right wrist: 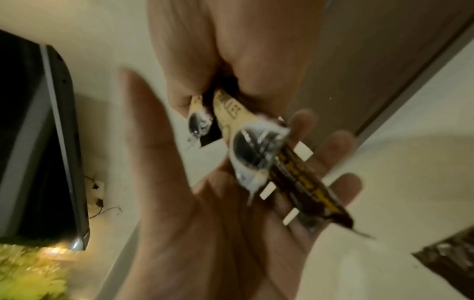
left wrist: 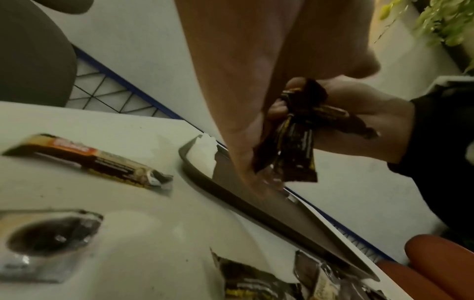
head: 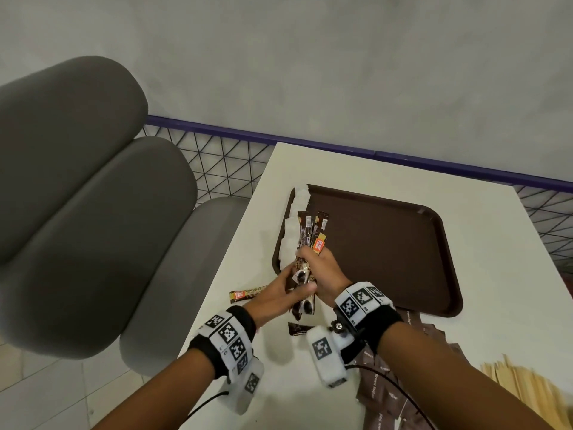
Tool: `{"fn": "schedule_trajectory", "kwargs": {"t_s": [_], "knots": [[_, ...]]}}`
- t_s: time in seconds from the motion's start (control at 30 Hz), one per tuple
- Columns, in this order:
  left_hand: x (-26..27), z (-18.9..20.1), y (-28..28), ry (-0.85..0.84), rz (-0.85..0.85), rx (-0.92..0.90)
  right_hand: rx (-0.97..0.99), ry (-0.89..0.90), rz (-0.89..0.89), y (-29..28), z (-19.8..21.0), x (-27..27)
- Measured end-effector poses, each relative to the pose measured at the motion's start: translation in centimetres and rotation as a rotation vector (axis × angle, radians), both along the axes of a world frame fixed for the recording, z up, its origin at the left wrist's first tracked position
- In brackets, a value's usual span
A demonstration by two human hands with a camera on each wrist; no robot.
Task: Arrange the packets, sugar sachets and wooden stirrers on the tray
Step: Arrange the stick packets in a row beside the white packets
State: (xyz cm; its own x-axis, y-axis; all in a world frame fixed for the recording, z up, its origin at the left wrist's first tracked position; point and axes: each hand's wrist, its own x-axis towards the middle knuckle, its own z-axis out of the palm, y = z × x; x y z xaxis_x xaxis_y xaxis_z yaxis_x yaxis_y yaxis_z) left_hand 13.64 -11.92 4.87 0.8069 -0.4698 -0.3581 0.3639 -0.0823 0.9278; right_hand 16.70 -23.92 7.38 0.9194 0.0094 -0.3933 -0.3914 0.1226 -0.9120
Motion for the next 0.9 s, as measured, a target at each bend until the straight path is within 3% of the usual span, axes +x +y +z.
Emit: {"fn": "schedule_trajectory", "kwargs": {"t_s": [0.37,0.43,0.57,0.73,0.9], "knots": [[-0.1,-1.2,-0.7,0.029,-0.153,0.179,0.034,0.071,-0.184,-3.4,-0.1,0.3],[0.0,-1.4,0.0,0.099,-0.027,0.115,0.022,0.071,-0.195,-3.8,-0.4,0.6],[1.5,-1.2,0.8,0.191,0.314,-0.052,-0.058,0.095,-0.024,-3.6,-0.8,0.1],[2.7,-0.1,-0.6,0.333,0.399,-0.297,-0.139,0.139,0.137,-1.2,-1.5,-0.8],[2.9,0.0,-1.3,0.427,0.424,-0.454,-0.591,0.008,0.201,-0.5,-2.1,-1.2]]}}
